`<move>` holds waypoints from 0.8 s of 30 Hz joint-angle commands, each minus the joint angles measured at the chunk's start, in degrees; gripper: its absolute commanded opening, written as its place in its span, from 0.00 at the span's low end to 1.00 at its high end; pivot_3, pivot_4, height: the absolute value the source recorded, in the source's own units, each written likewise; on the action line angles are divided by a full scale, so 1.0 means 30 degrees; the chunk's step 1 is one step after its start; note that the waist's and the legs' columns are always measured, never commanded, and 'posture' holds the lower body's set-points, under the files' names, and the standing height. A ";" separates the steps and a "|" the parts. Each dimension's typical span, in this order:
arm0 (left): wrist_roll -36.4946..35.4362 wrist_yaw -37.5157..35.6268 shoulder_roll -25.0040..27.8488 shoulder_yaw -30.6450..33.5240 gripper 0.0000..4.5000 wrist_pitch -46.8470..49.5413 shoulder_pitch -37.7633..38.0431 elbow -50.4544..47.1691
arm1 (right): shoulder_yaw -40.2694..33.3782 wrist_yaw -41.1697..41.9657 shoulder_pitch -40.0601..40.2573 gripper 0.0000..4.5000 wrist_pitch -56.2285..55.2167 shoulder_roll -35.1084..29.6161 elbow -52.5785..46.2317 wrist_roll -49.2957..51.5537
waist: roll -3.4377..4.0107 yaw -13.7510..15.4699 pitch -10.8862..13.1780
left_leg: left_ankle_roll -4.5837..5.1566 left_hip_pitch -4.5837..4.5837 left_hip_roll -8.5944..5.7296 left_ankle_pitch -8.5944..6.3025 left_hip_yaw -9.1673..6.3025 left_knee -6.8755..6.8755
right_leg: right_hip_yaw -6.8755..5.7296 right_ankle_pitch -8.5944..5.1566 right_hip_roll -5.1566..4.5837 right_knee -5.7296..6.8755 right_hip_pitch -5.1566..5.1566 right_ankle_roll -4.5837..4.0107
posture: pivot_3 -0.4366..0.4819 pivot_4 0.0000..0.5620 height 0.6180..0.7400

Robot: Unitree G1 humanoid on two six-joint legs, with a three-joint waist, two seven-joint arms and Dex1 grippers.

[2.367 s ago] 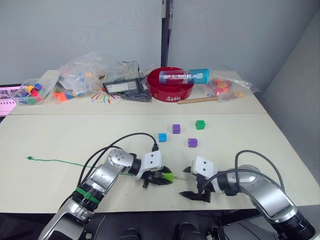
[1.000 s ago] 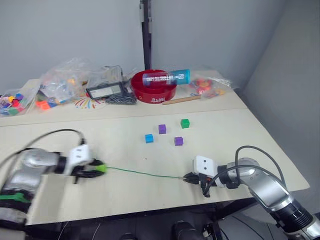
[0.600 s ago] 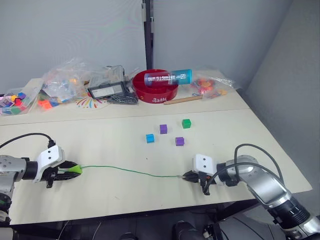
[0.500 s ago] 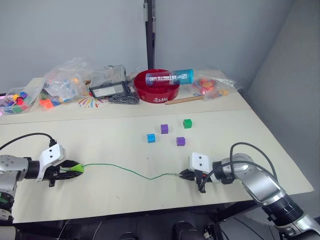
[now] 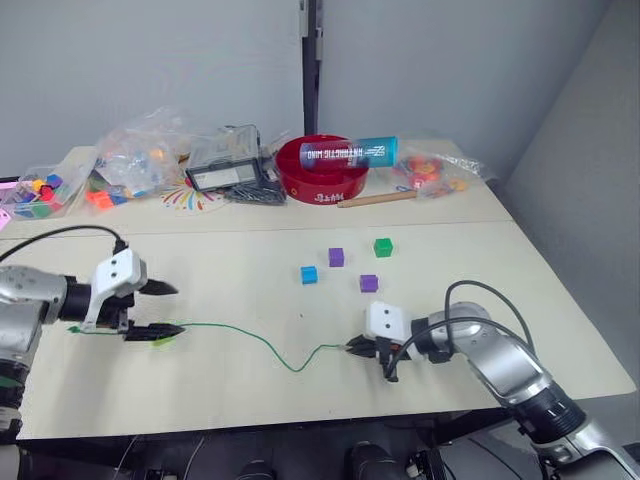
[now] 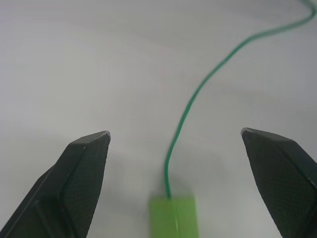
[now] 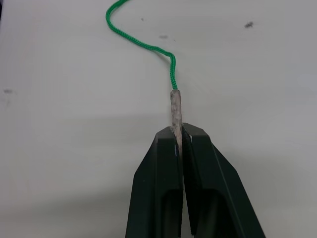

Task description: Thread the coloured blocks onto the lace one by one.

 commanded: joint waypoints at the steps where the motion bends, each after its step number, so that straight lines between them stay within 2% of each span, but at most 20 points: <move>1: -0.1766 0.1050 -0.1561 -0.0712 0.99 0.2851 0.0573 -0.5047 | 0.0721 -0.0522 -0.1338 0.00 0.1153 0.0967 0.0310 -0.0620 | 0.0010 0.0007 0.0006 | 0.0000 0.0001 -0.0002 -0.0001 0.0000 0.0000 | 0.0001 0.0012 -0.0004 0.0000 0.0001 -0.0021 | 0.48 0.27 0.92; 6: -0.1369 0.3324 -0.4533 -0.2388 0.99 0.3824 0.1064 -0.7580 | 0.1505 -0.0990 -0.2136 0.00 0.2478 0.1828 0.0427 -0.1238 | -0.0024 0.0026 0.0030 | 0.0000 -0.0022 -0.0016 0.0000 -0.0022 0.0004 | -0.0008 0.0059 -0.0017 -0.0009 -0.0002 -0.0099 | 0.48 0.27 0.92; 11: 0.0391 0.4779 -0.6686 -0.4172 0.99 0.2229 0.1251 -0.6828 | 0.1889 -0.1346 -0.2676 0.00 0.3125 0.2432 0.0606 -0.1593 | -0.0025 -0.0019 0.0030 | 0.0000 0.0007 -0.0027 -0.0001 -0.0026 0.0006 | -0.0004 0.0065 -0.0019 -0.0006 0.0016 -0.0109 | 0.48 0.27 0.92; 16: 0.1350 0.5414 -0.8001 -0.5168 0.99 0.1379 0.0943 -0.5721 | 0.2015 -0.1490 -0.2860 0.00 0.3488 0.2638 0.0607 -0.1658 | -0.0025 0.0013 0.0030 | 0.0000 0.0005 -0.0030 0.0000 -0.0033 0.0009 | -0.0007 0.0065 -0.0022 -0.0006 0.0017 -0.0109 | 0.48 0.27 0.92; 22: 0.1900 0.5613 -0.8755 -0.5489 0.99 0.0744 0.0537 -0.4796 | 0.2080 -0.1538 -0.2684 0.00 0.3694 0.2581 0.0343 -0.1665 | -0.0026 0.0013 0.0030 | 0.0001 0.0002 -0.0034 0.0000 -0.0041 0.0010 | -0.0010 0.0065 -0.0026 -0.0007 0.0018 -0.0109 | 0.48 0.27 0.92; 24: 0.1843 0.5591 -0.8978 -0.5539 0.87 0.0806 0.0368 -0.4716 | 0.2097 -0.1562 -0.2667 0.00 0.3744 0.2561 0.0294 -0.1652 | -0.0025 0.0010 0.0030 | 0.0001 0.0001 -0.0035 -0.0001 -0.0037 0.0009 | -0.0007 0.0065 -0.0027 -0.0010 0.0019 -0.0109 | 0.48 0.27 0.92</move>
